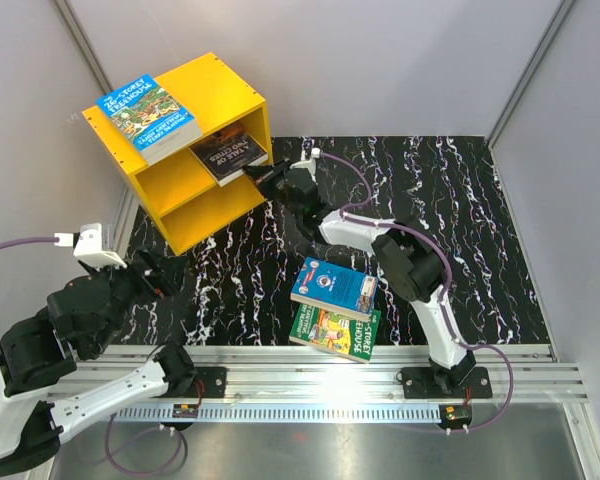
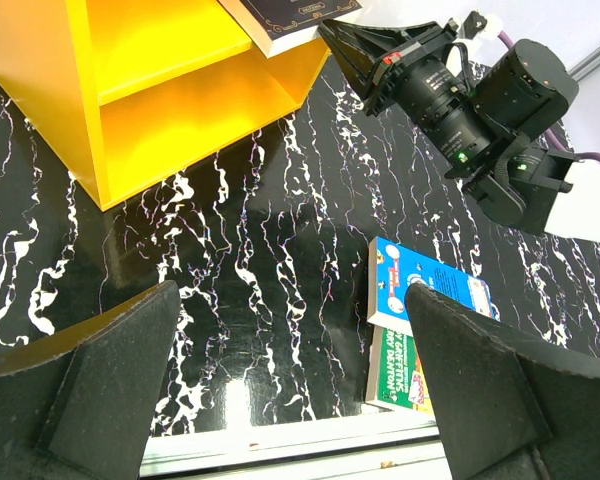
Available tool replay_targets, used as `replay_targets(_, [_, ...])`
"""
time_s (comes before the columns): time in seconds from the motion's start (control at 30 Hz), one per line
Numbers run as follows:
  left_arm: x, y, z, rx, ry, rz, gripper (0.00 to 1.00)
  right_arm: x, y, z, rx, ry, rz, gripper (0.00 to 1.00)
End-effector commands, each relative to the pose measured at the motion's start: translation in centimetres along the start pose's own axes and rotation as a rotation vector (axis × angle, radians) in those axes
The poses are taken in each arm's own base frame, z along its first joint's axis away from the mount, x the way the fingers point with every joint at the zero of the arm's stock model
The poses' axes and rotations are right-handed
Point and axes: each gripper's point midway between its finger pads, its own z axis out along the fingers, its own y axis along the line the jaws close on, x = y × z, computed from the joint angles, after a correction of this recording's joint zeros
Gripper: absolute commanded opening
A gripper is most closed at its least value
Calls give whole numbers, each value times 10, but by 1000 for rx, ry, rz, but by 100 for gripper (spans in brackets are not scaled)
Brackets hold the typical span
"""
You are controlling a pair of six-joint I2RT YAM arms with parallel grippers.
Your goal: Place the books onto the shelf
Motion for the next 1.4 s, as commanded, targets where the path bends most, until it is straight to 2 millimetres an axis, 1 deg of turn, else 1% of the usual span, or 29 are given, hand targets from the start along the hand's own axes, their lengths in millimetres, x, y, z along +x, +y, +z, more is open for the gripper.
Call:
replay_targets(0.0, [-9,2,-2,-9,-32,-8,99,14,2,6,-23,29,-6,0])
replay_targets(0.13, [-7,2,-2,-8,-26,-10,99,11,3,2,-36,29,-28,0])
replay_targets(0.17, [-7,1,-1,-7,-22,-8,99,8,17,-2,-64,24,-29,0])
replay_targets(0.2, [-7,1,-1,-7,-24,-11,99,9,10,-7,-51,32,-37,0])
replay_targets(0.23, [-8,0,-1,-4,-26,-15,99,11,14,-12,-60,37,-54,0])
replay_targets(0.27, [-7,0,-1,-5,-22,-12,99,6,36,-22,-86,37,-64,0])
replay_targets(0.3, [-7,0,0,-6,-23,-12,99,9,30,-31,-65,48,-89,0])
replay_targets(0.33, [-7,0,0,-5,-24,-12,99,9,37,-39,-71,47,-134,0])
replay_targets(0.37, [-7,-1,1,-5,-24,-10,99,12,69,-57,-101,56,-152,0])
replay_targets(0.43, [-7,-1,2,-10,-26,-1,99,16,93,-79,-111,62,-235,0])
replay_targets(0.47, [-8,-1,3,-19,-29,4,99,26,121,-103,-113,91,-264,0])
replay_targets(0.5, [-9,-1,4,-22,-33,6,99,31,135,-113,-108,94,-290,0])
replay_targets(0.53, [-10,0,4,-26,-37,10,99,33,167,-123,-139,95,-321,0])
replay_targets(0.57, [-10,-1,6,-32,-37,17,99,35,179,-140,-102,123,-345,0])
replay_targets(0.6, [-11,-1,6,-35,-43,17,99,43,220,-155,-149,140,-335,0])
replay_targets(0.67, [-13,-2,8,-42,-47,22,99,51,236,-177,-104,198,-362,0])
replay_targets(0.7, [-12,-2,9,-45,-46,26,99,48,277,-196,-162,193,-343,0])
replay_targets(0.77, [-10,-4,14,-56,-43,32,99,50,292,-215,-143,224,-357,0])
replay_targets(0.8, [-9,-5,16,-60,-40,33,99,41,323,-231,-196,214,-338,2])
replay_targets(0.87, [-4,-8,22,-75,-29,42,99,39,337,-250,-198,233,-338,4])
replay_targets(0.9, [-3,-9,25,-79,-27,44,99,29,351,-258,-211,209,-324,5])
replay_targets(1.07, [4,-24,44,-94,-7,56,99,2,367,-286,-232,160,-343,14])
replay_targets(1.13, [2,-33,49,-81,-10,48,99,-7,357,-288,-199,122,-352,21])
replay_targets(1.17, [5,-38,53,-74,2,54,99,-19,365,-300,-223,94,-335,33])
replay_targets(1.2, [5,-42,55,-67,6,56,99,-19,351,-298,-198,87,-345,42])
replay_targets(1.23, [4,-49,57,-53,7,50,99,-23,350,-303,-213,73,-354,53])
replay_targets(1.27, [6,-53,62,-55,21,61,99,-39,366,-321,-273,35,-327,69])
replay_targets(1.3, [7,-57,64,-48,27,60,99,-40,340,-315,-217,10,-350,76])
replay_targets(1.37, [11,-68,70,-25,45,61,98,-57,334,-332,-223,-36,-395,96])
